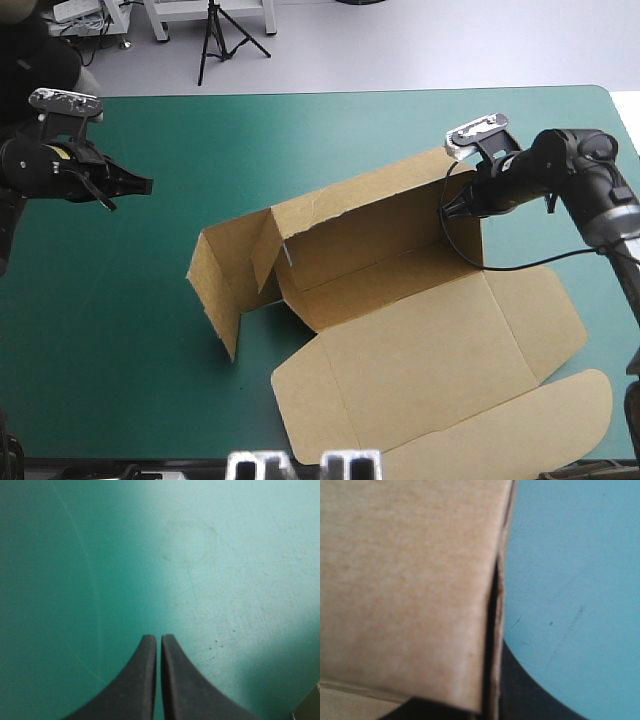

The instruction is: Fold the box

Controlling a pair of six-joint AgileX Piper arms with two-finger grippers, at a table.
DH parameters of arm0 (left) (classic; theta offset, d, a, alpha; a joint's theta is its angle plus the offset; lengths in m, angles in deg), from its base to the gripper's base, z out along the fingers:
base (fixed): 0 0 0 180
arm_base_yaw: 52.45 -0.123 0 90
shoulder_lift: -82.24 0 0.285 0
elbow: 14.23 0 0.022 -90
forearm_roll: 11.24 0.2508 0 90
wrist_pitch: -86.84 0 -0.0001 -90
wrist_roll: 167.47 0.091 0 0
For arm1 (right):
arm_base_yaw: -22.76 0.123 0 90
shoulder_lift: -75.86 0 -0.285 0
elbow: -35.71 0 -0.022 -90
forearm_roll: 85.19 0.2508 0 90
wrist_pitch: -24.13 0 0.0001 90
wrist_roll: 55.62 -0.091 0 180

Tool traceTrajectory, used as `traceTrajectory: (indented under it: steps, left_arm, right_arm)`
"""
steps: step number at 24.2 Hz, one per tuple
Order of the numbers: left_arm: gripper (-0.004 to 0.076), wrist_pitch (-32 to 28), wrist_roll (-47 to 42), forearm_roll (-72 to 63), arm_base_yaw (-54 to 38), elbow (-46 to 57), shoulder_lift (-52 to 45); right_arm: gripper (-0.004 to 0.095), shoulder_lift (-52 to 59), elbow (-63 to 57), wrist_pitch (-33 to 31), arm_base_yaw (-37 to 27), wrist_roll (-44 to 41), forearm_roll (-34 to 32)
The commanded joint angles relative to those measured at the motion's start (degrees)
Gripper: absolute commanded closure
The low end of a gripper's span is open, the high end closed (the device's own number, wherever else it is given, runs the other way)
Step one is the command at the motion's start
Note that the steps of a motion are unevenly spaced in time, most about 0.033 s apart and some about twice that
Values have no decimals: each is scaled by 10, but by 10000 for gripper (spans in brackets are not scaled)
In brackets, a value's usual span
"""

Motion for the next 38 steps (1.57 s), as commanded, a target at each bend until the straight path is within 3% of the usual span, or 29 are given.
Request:
traceTrajectory:
  steps: [1, 7, 13, 15, 18, 20, 21, 32, 38]
  left_arm:
    - [710, -30, 2, -13, -1, -15, 4]
    - [710, -65, 2, -17, -1, -14, 20]
    - [711, -53, 4, -17, -1, -11, 35]
    - [711, -51, 4, -17, -1, -8, 36]
    - [711, -59, 4, -13, -1, 6, 36]
    - [711, -61, 9, -13, -1, 22, 36]
    - [711, -62, 11, -13, -1, 25, 36]
    - [711, -67, 15, -19, -1, 31, 36]
    - [713, -67, 15, -25, -1, 31, 36]
  right_arm:
    - [927, -34, 44, -73, 0, -9, 21]
    - [927, -192, 188, -105, 0, -26, 16]
    - [895, -311, 278, -105, 0, -29, 20]
    - [762, -307, 281, -105, 0, -20, 23]
    - [410, -286, 328, -105, 0, -24, 21]
    - [251, -266, 373, -105, 0, -51, 21]
    - [226, -258, 382, -105, 0, -53, 21]
    - [219, -162, 355, -106, 0, -71, -1]
    - [250, -162, 235, -105, 0, -74, -4]
